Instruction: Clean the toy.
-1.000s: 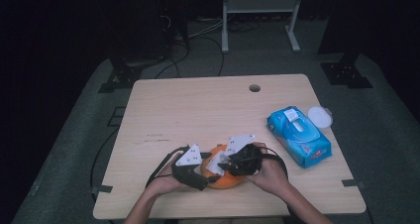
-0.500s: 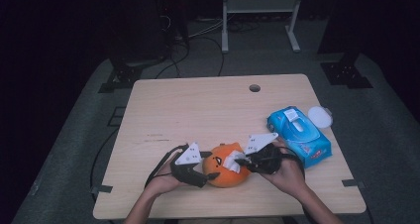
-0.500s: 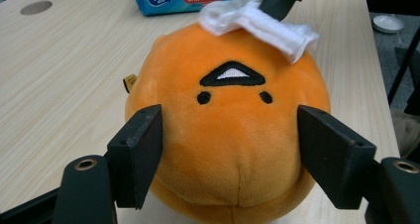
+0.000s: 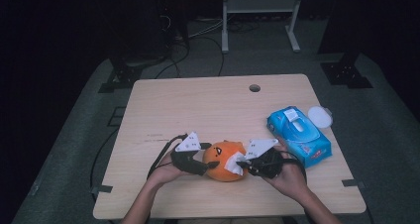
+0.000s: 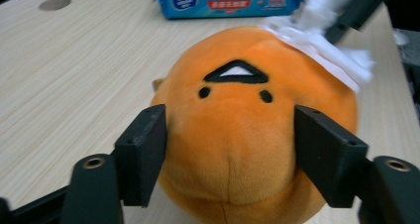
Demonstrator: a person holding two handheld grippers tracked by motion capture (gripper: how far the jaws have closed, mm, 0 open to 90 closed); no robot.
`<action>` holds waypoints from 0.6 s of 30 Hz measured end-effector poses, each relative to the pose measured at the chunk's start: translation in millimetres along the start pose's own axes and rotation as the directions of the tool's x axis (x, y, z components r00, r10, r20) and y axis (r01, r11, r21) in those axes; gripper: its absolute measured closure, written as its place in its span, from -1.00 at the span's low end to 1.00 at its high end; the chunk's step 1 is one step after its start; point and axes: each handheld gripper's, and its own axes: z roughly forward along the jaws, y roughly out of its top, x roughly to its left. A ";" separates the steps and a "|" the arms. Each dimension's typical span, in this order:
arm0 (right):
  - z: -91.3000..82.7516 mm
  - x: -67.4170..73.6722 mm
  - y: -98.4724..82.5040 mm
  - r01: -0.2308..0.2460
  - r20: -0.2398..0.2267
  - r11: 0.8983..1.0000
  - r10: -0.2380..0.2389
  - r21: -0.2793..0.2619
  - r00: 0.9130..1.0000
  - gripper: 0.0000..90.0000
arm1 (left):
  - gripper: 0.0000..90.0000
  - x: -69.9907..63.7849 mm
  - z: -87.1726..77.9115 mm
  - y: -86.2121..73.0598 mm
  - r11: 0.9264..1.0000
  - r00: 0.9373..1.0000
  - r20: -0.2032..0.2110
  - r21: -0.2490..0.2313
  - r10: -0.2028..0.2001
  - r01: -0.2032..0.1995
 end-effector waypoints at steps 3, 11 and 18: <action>0.2 -3.5 -7.1 -0.023 -0.035 1.000 0.022 -0.015 0.999 0.72 | -0.30 0.0 -1.5 -9.2 0.999 1.000 0.015 -0.030 -0.027 0.027; -9.2 -9.7 -25.4 -0.074 -0.020 0.997 0.074 0.001 0.997 0.72 | -0.28 -5.0 -1.6 -10.8 0.999 0.999 0.023 -0.038 -0.023 0.024; -2.9 7.1 -5.1 -0.005 -0.040 0.998 0.002 -0.065 0.999 0.72 | -0.29 -10.2 1.8 -9.4 0.999 0.999 0.036 -0.040 0.007 -0.005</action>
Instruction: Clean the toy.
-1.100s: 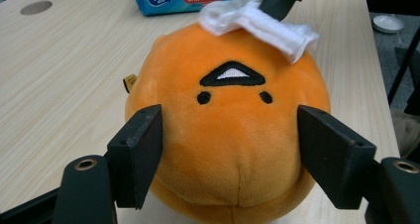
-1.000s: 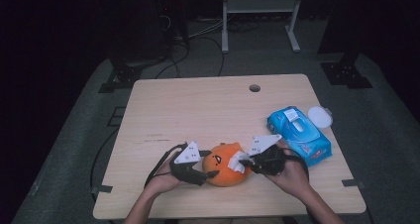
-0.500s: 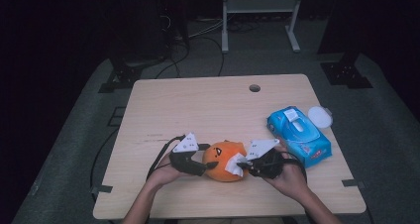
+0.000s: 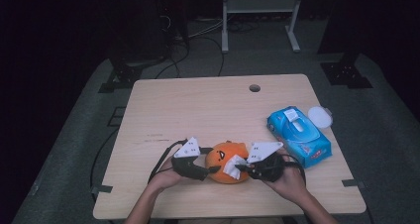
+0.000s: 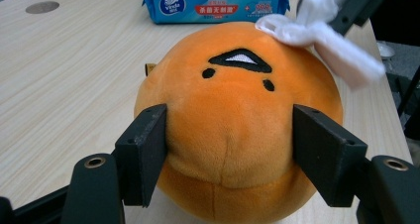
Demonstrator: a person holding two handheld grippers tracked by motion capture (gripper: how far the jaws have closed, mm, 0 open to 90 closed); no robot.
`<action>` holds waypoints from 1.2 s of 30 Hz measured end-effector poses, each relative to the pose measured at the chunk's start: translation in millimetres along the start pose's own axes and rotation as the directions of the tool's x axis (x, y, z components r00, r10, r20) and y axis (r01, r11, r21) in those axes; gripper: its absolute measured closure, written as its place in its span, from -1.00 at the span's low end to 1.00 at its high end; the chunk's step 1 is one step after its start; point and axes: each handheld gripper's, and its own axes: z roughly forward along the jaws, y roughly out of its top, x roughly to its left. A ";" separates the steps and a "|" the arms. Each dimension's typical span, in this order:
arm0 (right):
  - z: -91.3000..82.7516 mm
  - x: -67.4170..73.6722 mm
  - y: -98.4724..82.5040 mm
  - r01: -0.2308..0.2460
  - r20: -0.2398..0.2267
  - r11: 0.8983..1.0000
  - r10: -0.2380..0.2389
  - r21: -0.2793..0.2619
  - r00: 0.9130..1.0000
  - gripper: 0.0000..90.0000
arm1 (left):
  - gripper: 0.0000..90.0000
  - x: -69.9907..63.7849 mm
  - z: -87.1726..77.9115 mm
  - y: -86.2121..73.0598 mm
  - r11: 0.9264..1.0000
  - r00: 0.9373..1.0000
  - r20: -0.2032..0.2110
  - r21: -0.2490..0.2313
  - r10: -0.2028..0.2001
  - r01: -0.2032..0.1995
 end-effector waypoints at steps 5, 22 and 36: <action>-2.8 -3.8 -12.0 0.001 0.019 1.000 -0.001 0.026 1.000 0.72 | -0.42 2.4 -2.9 -3.2 0.999 0.999 -0.023 0.009 -0.039 0.039; -10.0 -8.5 -22.4 0.015 0.063 0.998 -0.020 0.067 0.998 0.72 | -0.27 6.0 4.4 -2.5 0.998 0.998 -0.018 -0.017 -0.060 0.060; -9.7 -18.4 -29.9 -0.061 0.048 0.997 0.058 0.047 0.997 0.72 | -0.55 4.4 0.7 4.2 0.998 0.998 0.000 -0.003 -0.068 0.068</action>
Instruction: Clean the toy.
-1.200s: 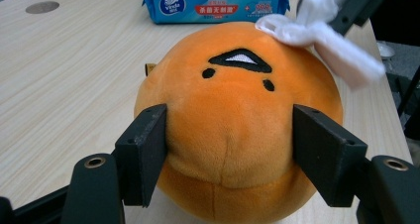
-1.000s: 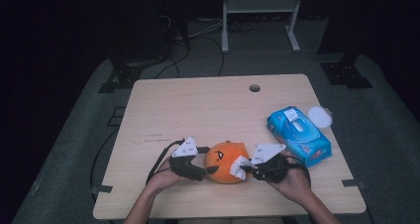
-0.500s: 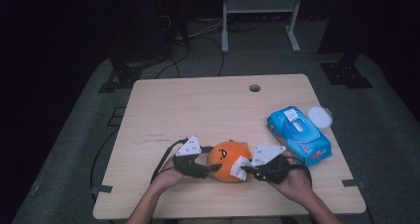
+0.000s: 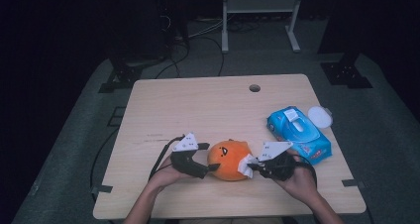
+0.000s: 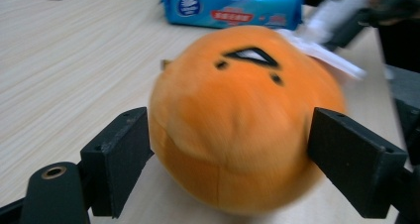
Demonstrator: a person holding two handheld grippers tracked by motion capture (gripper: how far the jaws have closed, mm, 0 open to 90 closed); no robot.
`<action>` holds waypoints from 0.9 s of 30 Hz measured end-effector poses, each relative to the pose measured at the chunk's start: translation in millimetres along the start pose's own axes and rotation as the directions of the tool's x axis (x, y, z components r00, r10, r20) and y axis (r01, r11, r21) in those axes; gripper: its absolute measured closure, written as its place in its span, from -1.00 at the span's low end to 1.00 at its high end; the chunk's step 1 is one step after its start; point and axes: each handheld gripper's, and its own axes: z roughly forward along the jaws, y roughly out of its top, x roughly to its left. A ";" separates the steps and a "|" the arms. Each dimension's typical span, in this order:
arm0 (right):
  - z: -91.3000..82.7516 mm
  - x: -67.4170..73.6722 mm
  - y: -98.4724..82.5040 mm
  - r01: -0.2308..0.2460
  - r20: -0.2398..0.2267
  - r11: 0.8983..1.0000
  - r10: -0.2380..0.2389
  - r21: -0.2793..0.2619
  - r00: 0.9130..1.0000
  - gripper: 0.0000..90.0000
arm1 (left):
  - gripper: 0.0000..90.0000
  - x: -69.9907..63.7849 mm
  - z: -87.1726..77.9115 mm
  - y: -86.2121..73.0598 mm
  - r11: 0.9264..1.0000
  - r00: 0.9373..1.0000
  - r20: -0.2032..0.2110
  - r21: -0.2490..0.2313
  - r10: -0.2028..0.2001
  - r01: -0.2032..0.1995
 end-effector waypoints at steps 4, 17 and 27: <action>-2.8 9.3 8.5 0.025 0.015 0.999 -0.025 -0.028 1.000 0.72 | -0.25 -2.8 6.7 0.0 1.000 1.000 -0.019 0.000 -0.007 0.007; -5.6 -6.9 -4.8 -0.024 -0.021 1.000 0.024 -0.013 1.000 0.72 | -0.42 4.7 7.8 -8.0 0.998 0.998 -0.017 -0.008 -0.062 0.061; -3.4 12.9 16.5 0.046 0.013 0.998 -0.045 -0.052 0.999 0.72 | -0.27 -10.2 14.4 1.3 0.998 0.998 0.005 -0.020 0.058 -0.058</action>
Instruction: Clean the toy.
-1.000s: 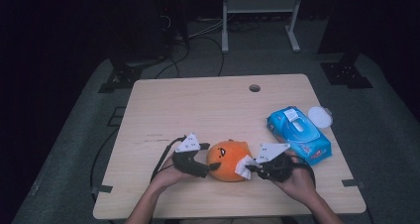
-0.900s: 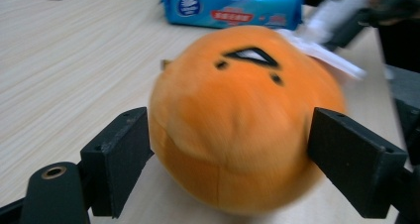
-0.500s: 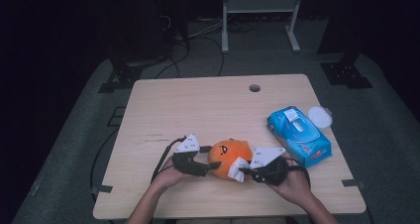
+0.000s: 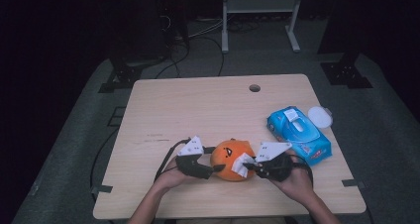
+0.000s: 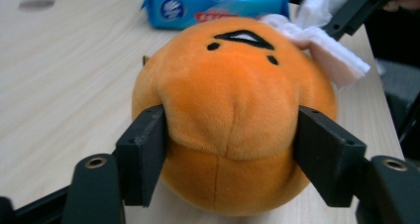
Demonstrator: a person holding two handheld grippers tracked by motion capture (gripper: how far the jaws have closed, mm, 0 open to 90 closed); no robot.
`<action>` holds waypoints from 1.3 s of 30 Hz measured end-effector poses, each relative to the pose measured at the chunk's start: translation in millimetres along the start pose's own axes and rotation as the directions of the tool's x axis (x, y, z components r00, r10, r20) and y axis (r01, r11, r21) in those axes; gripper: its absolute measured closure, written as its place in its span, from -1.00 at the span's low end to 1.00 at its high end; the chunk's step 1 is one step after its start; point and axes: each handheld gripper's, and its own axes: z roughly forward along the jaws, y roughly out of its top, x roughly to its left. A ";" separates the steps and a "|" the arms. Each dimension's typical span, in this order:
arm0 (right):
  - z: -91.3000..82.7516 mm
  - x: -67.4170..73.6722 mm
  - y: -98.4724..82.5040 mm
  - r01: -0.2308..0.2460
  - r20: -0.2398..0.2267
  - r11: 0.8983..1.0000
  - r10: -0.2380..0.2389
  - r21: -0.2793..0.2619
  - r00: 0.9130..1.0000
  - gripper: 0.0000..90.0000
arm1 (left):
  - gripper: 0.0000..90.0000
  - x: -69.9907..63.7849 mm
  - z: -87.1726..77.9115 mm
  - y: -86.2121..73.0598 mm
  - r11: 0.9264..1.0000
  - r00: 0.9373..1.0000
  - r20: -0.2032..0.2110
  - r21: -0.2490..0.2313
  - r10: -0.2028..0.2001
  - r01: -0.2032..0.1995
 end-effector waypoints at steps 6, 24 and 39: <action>2.2 -8.9 -6.6 -0.036 -0.014 0.999 0.036 0.009 0.999 0.72 | -0.70 4.8 1.3 -2.9 0.992 0.992 -0.025 -0.003 -0.124 0.124; 1.0 -10.5 -9.1 -0.030 0.042 0.999 0.029 0.045 0.999 0.72 | -0.61 1.4 6.1 -4.0 0.995 0.995 -0.024 -0.001 -0.097 0.097; -2.2 -18.2 -6.0 -0.058 0.077 0.998 0.057 0.013 0.995 0.73 | -0.53 -7.1 7.3 -0.9 1.000 1.000 -0.007 -0.001 -0.011 0.011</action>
